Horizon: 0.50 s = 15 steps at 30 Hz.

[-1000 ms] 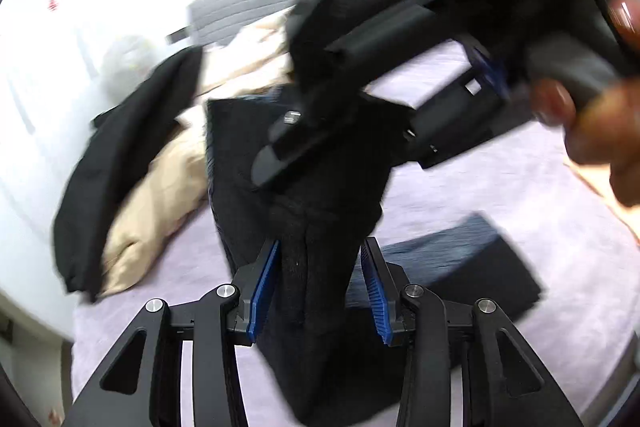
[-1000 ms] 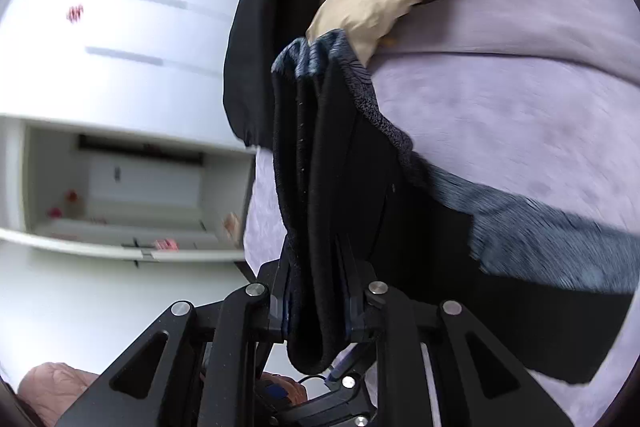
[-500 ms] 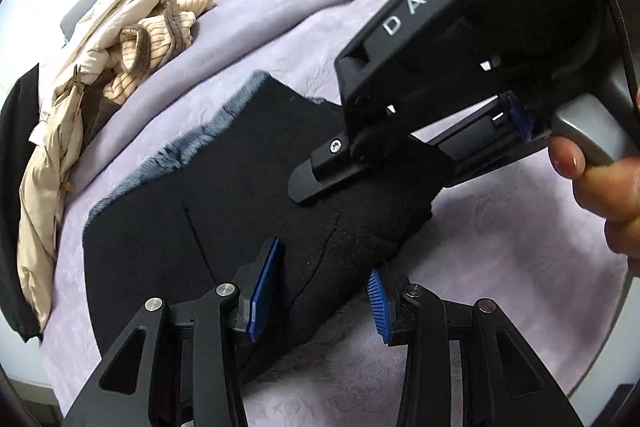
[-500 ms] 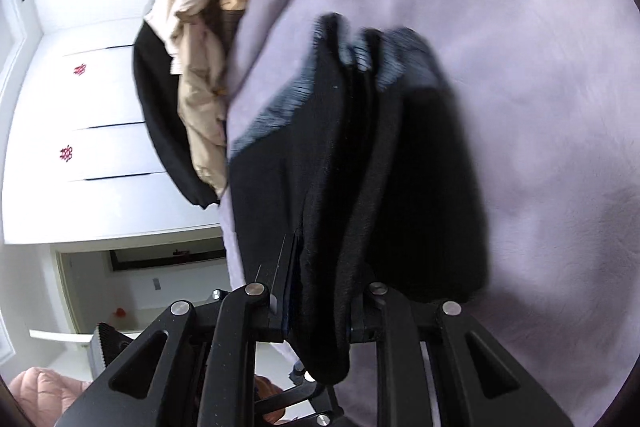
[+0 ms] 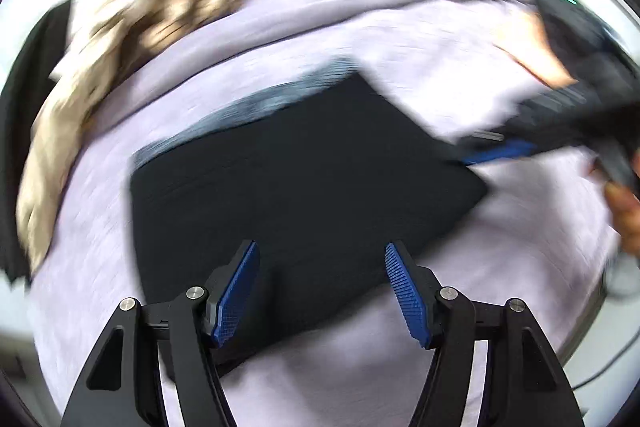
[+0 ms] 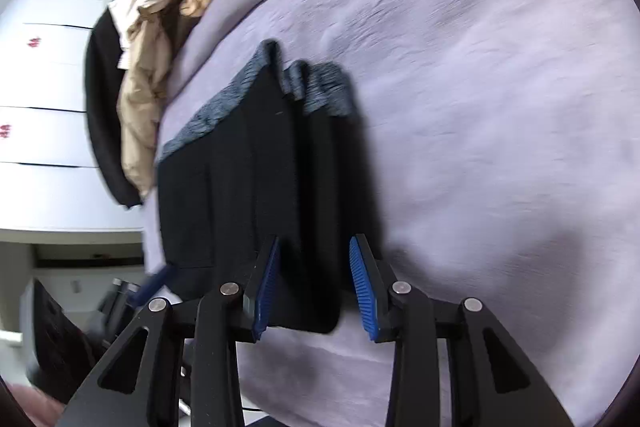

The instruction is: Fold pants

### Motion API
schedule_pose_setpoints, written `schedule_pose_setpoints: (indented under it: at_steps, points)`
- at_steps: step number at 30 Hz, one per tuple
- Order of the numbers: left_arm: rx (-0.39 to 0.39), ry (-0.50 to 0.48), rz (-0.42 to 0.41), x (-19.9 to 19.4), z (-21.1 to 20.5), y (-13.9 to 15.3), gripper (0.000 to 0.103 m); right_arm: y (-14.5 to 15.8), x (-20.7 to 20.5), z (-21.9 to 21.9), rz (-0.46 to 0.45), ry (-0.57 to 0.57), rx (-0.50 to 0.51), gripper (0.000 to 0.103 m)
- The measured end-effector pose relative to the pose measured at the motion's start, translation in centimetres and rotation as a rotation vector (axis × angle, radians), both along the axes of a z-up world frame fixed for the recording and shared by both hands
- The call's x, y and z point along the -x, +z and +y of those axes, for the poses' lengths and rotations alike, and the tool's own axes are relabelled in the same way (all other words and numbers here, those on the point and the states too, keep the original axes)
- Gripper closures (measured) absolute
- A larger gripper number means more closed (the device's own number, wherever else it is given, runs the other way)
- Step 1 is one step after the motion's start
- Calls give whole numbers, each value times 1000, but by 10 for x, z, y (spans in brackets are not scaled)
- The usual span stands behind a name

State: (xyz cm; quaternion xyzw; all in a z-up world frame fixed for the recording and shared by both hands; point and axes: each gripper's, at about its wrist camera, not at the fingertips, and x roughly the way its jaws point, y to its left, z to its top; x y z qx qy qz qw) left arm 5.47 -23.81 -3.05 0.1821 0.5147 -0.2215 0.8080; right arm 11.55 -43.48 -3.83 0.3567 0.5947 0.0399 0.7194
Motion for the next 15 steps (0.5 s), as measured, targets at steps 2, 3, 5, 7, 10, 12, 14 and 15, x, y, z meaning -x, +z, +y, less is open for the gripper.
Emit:
schedule_pose_setpoints:
  at_steps: [2,3,5,7,10,12,14,15]
  points:
    - [-26,96,4,-20,24,0,36,10,7,-3,5,-22,65,64]
    - [-43,132,2,-27,33,-1,36,15,9,-3,-1,-28,89,64]
    - [-67,200,3,-42,54,-6,36,27,16,-1,-32,-37,93,65]
    - [-78,246,11,-47,68,-11,36,37,18,9,-71,-17,75,65]
    - [-93,285,75,-59,84,-33,23,43,12,32,-86,63,112,65]
    - [-78,297,88,-56,89,-43,22,37,4,49,-64,117,146,65]
    - [-60,299,95,-55,90,-49,22,19,-1,59,-10,150,166,66]
    - [-51,301,101,-55,91,-51,19,8,-4,63,20,168,194,66]
